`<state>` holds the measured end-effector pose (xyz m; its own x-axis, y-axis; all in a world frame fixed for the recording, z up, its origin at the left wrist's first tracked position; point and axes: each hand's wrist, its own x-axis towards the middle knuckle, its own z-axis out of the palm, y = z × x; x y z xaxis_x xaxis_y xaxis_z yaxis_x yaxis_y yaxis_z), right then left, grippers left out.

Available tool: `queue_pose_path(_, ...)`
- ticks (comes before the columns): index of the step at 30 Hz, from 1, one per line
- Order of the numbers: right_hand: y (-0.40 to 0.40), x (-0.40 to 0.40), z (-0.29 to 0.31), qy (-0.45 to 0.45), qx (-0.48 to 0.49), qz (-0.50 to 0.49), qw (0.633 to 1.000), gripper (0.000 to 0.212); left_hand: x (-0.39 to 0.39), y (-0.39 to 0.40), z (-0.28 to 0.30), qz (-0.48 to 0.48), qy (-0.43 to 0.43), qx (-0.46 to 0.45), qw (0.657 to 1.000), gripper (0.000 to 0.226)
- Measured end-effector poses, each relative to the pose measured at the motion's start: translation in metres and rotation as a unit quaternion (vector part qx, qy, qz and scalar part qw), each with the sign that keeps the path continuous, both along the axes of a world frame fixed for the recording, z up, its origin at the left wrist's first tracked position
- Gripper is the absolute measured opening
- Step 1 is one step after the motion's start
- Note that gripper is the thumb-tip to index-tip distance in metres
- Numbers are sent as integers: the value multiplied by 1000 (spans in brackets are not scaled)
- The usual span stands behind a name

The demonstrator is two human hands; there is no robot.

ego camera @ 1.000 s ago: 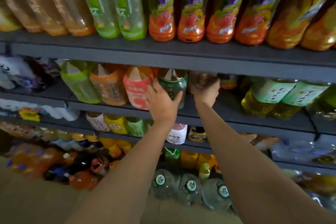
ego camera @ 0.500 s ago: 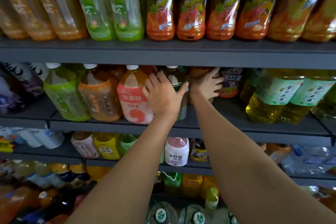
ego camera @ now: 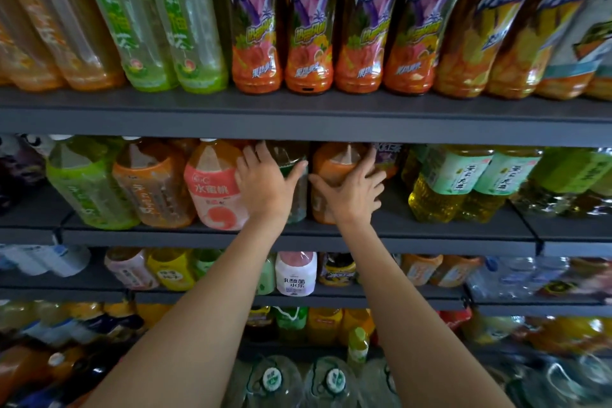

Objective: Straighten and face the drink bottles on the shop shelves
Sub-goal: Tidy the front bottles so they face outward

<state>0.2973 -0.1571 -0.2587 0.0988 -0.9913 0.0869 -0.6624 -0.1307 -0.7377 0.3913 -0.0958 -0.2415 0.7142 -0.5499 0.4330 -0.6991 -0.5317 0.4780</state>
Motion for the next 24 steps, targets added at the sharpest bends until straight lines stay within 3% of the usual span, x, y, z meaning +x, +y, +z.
queue_pose_path(4,8,-7,-3,-15,-27,38,999,102,-1,-1,1,2,-2,-2,1000,78)
queue_pose_path(8,-7,-28,-11,-144,-19,85,986,86,-18,5,-2,28,30,-86,995,60)
queue_pose_path(11,-20,-51,-21,-212,-1,17,977,67,-52,4,-16,-33,-60,-136,988,42)
queue_pose_path(16,-49,-62,-32,-148,-110,-29,982,66,-68,-37,-23,-68,-132,-100,984,72)
queue_pose_path(24,-105,-32,-23,13,-169,-39,985,103,-53,-66,-33,-62,-165,-145,974,70)
